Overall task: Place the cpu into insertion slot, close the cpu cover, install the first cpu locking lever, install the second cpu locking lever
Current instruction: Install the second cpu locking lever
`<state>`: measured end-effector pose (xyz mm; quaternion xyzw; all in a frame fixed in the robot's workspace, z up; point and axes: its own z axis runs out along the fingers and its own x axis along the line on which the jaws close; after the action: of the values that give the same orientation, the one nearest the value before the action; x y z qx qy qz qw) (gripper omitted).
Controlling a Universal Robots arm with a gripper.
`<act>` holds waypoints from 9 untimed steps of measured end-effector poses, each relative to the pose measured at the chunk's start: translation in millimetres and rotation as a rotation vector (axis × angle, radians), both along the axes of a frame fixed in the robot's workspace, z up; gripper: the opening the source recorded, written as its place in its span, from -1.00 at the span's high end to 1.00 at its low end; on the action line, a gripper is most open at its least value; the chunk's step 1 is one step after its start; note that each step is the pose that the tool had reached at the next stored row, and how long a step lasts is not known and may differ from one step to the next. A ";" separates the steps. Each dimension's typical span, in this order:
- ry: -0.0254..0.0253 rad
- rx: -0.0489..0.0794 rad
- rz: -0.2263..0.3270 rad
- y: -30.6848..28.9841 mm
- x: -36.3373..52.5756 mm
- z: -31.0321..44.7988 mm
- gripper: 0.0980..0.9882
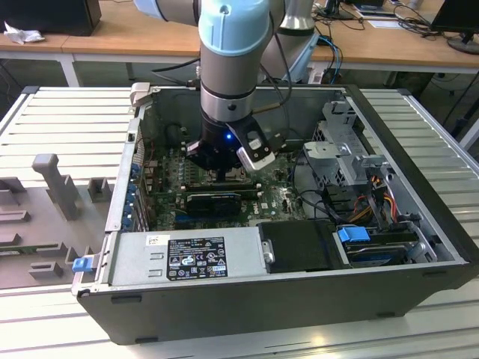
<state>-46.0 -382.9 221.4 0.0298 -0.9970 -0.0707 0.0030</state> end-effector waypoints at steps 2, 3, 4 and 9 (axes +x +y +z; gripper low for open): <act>0.0000 0.004 0.003 -2.5 -2.6 -0.3 0.98; 0.0000 0.006 0.006 -3.0 -3.8 -0.5 0.98; 0.0000 0.013 0.010 -3.7 -6.0 -0.9 0.98; 0.0001 0.032 0.028 -5.9 -13.9 -1.7 0.98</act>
<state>-59.9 -388.8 219.6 0.0439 -0.9952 -0.0868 0.0035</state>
